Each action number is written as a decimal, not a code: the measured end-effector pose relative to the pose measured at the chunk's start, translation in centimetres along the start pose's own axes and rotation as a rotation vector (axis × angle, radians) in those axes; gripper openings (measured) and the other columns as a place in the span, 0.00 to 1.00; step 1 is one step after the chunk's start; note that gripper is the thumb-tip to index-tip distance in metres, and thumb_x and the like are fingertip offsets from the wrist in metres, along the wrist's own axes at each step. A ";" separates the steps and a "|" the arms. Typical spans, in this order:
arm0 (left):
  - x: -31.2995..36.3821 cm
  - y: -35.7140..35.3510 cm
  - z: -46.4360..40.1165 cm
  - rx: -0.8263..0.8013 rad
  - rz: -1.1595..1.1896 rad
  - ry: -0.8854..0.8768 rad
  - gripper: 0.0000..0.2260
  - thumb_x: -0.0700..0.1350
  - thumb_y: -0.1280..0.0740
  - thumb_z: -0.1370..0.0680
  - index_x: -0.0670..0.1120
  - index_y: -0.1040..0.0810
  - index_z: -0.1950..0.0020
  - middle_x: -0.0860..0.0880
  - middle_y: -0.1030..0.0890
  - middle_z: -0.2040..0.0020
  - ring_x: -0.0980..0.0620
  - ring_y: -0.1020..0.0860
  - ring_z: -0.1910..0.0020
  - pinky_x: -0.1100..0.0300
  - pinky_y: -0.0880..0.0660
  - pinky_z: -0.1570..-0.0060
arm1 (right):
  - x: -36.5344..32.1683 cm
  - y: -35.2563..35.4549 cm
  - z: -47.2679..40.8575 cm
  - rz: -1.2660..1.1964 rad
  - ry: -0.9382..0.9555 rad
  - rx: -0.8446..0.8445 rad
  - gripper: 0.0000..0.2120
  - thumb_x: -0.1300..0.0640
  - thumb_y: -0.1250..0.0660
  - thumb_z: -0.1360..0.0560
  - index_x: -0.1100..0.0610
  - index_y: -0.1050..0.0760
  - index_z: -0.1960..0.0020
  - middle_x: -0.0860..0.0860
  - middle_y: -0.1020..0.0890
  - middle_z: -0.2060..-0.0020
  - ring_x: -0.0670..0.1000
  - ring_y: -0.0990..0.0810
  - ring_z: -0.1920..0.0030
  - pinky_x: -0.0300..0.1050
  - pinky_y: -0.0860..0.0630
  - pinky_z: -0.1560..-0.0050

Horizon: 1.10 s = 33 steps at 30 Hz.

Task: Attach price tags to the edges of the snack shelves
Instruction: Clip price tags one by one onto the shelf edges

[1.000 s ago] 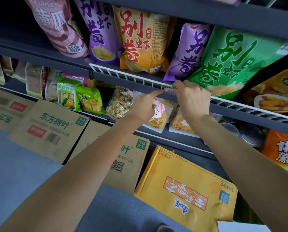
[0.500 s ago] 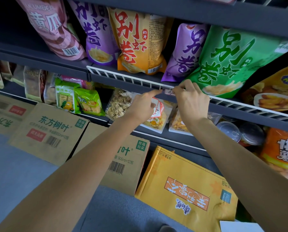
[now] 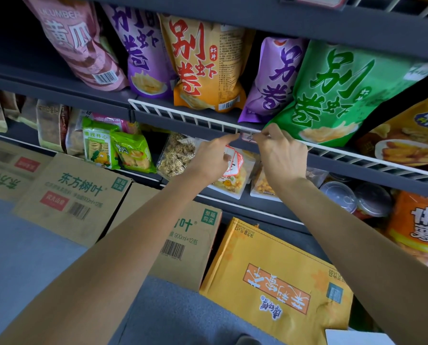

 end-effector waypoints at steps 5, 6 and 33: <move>0.6 0.2 -0.1 -0.012 0.005 -0.013 0.23 0.38 0.39 0.21 0.52 0.36 0.27 0.42 0.26 0.35 0.45 0.23 0.48 0.56 0.28 0.51 | 0.4 -0.8 1.1 0.036 -0.038 -0.072 0.19 0.70 0.24 0.46 0.61 0.20 0.57 0.56 0.22 0.59 0.57 0.23 0.66 0.37 0.42 0.76; 0.9 0.4 -0.2 -0.004 -0.005 -0.018 0.22 0.38 0.39 0.21 0.51 0.36 0.27 0.43 0.27 0.33 0.44 0.25 0.40 0.54 0.29 0.45 | 0.4 -0.9 1.3 0.050 -0.039 -0.086 0.22 0.70 0.23 0.47 0.61 0.20 0.54 0.56 0.22 0.58 0.57 0.23 0.64 0.37 0.42 0.77; 12.3 11.5 10.7 0.082 0.575 0.040 0.08 0.43 0.33 0.24 0.45 0.24 0.45 0.48 0.19 0.52 0.51 0.20 0.52 0.59 0.22 0.50 | 5.0 16.2 3.8 -1.316 -0.642 -0.375 0.05 0.62 0.30 0.27 0.57 0.22 0.62 0.48 0.24 0.71 0.37 0.29 0.74 0.26 0.33 0.71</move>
Point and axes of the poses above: each hand's wrist, its own z-axis away from the middle knuckle, its own y-axis out of the back of the hand, x = y × z, the point moved 10 cm from there along -z, towards the middle knuckle
